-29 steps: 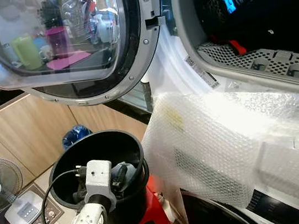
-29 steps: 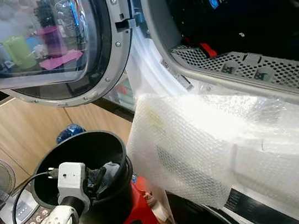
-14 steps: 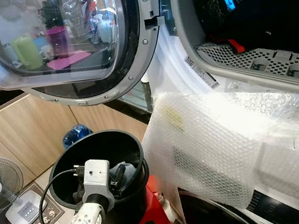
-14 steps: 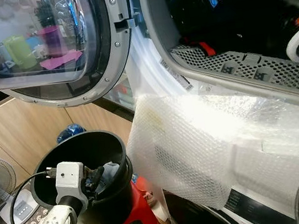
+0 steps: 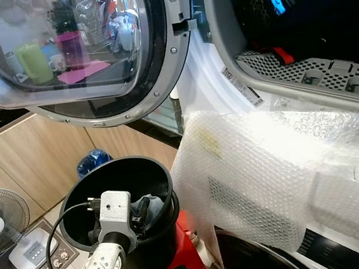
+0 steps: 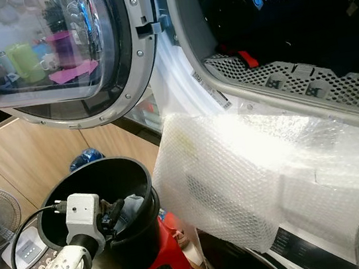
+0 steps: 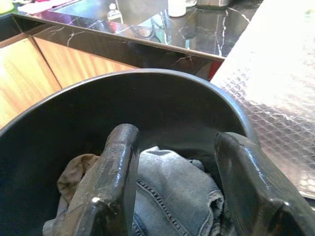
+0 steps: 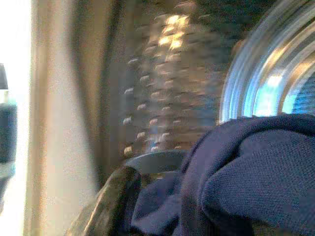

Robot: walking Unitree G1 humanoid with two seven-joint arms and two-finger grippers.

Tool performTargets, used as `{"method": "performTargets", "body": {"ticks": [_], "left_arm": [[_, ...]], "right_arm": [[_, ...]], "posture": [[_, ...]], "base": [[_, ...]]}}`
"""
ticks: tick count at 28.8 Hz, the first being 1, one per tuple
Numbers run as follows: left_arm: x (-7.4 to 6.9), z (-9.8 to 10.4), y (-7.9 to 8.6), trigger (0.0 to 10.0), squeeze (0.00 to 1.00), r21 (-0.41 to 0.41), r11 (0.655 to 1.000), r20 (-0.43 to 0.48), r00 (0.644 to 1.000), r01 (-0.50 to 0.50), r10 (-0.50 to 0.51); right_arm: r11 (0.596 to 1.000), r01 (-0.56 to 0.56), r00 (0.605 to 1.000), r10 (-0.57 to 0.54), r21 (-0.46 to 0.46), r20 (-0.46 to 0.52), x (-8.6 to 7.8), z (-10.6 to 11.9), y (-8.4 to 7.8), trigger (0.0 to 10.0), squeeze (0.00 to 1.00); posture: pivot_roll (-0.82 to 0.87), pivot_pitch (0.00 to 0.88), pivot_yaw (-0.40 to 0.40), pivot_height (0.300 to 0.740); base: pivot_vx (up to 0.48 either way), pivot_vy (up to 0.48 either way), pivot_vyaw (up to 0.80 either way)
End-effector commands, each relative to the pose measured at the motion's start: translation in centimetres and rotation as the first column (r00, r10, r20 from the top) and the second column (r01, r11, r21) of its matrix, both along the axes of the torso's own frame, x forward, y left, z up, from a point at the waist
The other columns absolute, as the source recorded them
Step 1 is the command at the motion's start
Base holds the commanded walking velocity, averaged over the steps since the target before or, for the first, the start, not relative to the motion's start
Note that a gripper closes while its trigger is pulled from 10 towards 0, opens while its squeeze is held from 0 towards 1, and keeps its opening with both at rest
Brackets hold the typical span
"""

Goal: Clothes washing

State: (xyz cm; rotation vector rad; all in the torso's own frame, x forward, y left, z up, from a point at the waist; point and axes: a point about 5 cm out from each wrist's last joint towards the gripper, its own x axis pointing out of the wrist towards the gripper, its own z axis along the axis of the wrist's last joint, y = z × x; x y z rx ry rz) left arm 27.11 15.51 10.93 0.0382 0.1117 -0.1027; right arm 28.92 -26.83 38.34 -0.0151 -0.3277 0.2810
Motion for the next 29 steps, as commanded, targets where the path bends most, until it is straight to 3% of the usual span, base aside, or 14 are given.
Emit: {"method": "performTargets", "body": {"ticks": [1, 10, 12, 16, 18, 19, 20, 21, 23, 24, 25, 26, 27, 29], "left_arm": [[0.1, 0.0, 0.2, 10.0, 0.00, -0.001, 1.000, -0.009, 1.000, 0.000, 0.000], [-0.2, -0.2, -0.4, 10.0, 0.00, -0.008, 1.000, -0.010, 1.000, 0.016, -0.016], [-0.1, -0.1, -0.5, 10.0, 0.00, -0.008, 1.000, -0.006, 1.000, 0.020, -0.020], [0.1, 0.1, -0.3, 10.0, 0.00, -0.009, 1.000, 0.001, 1.000, 0.010, -0.010], [0.1, 0.1, -0.3, 10.0, 0.00, -0.009, 1.000, 0.001, 1.000, 0.010, -0.010], [0.2, 0.1, -0.3, 10.0, 0.00, -0.009, 1.000, 0.002, 1.000, 0.013, -0.013], [0.2, 0.1, -0.3, 10.0, 0.00, -0.009, 1.000, 0.002, 1.000, 0.013, -0.013], [0.1, 0.1, -0.4, 10.0, 0.00, -0.009, 1.000, 0.002, 1.000, 0.014, -0.014], [0.1, 0.2, -0.4, 10.0, 0.00, -0.009, 1.000, 0.004, 1.000, 0.012, -0.011], [0.1, 0.2, -0.4, 10.0, 0.00, -0.009, 1.000, 0.004, 1.000, 0.011, -0.011], [0.1, 0.2, -0.4, 10.0, 0.00, -0.009, 1.000, 0.005, 1.000, 0.010, -0.010], [0.0, 0.3, -0.3, 10.0, 0.00, -0.009, 1.000, 0.006, 1.000, 0.008, -0.008], [0.0, 0.3, -0.3, 10.0, 0.00, -0.009, 1.000, 0.006, 1.000, 0.008, -0.008], [-0.1, 0.2, -0.2, 10.0, 0.00, -0.009, 1.000, 0.003, 1.000, -0.002, 0.002]], "right_arm": [[0.998, -0.061, 0.998, 0.061, -0.010, 0.017, -0.1, 0.0, 0.8, 10.0, 0.00], [0.989, -0.131, 0.991, 0.129, -0.069, -0.024, 1.2, -1.0, 1.0, 10.0, 0.00], [0.985, -0.164, 0.986, 0.164, -0.061, -0.010, 2.5, -0.5, 1.4, 10.0, 0.00], [0.990, -0.036, 0.999, 0.035, 0.134, 0.013, 5.4, 1.9, 0.6, 10.0, 0.00], [0.986, -0.001, 1.000, -0.003, 0.169, 0.022, 5.9, 2.5, 0.3, 10.0, 0.00], [0.947, 0.159, 0.985, -0.172, 0.279, 0.019, 6.8, 3.7, -1.1, 10.0, 0.00], [0.947, 0.159, 0.985, -0.172, 0.279, 0.019, 6.8, 3.7, -1.1, 10.0, 0.00], [0.909, 0.286, 0.952, -0.304, 0.303, 0.014, 6.9, 4.1, -2.2, 10.0, 0.00], [0.756, 0.502, 0.836, -0.549, 0.420, -0.010, 6.5, 5.1, -4.7, 10.0, 0.00], [0.748, 0.495, 0.839, -0.544, 0.442, -0.019, 6.6, 5.2, -4.6, 10.0, 0.00], [0.750, 0.484, 0.846, -0.533, 0.451, -0.022, 6.7, 5.2, -4.5, 10.0, 0.00], [0.806, 0.419, 0.892, -0.452, 0.418, -0.022, 7.4, 4.8, -3.0, 10.0, 0.00], [0.806, 0.419, 0.892, -0.452, 0.418, -0.022, 7.4, 4.8, -3.0, 10.0, 0.00], [0.918, 0.221, 0.974, -0.223, 0.328, -0.033, 8.5, 3.5, 0.8, 10.0, 0.00]], "posture": [[-0.02, 0.023, 0.077, 0.740], [-0.01, 0.000, 0.074, 0.740], [-0.01, 0.000, 0.073, 0.740], [-0.02, 0.000, 0.079, 0.740], [-0.02, 0.000, 0.079, 0.740], [-0.02, 0.000, 0.080, 0.740], [-0.02, 0.000, 0.080, 0.740], [-0.02, 0.000, 0.082, 0.740], [-0.01, 0.000, 0.079, 0.740], [-0.01, 0.000, 0.076, 0.740], [-0.01, 0.000, 0.076, 0.740], [0.00, 0.000, 0.073, 0.740], [0.00, 0.000, 0.073, 0.740], [0.00, 0.000, 0.072, 0.740]], "base": [[0.000, 0.000, 0.00], [0.000, 0.000, 0.00], [0.000, 0.000, 0.00], [0.000, 0.000, 0.00], [0.000, 0.000, 0.00], [0.000, 0.000, 0.00], [0.000, 0.000, 0.00], [0.000, 0.000, 0.00], [0.000, 0.000, 0.00], [0.000, 0.000, 0.00], [0.000, 0.000, 0.00], [0.000, 0.000, 0.00], [0.000, 0.000, 0.00], [0.000, 0.000, 0.00]]}}
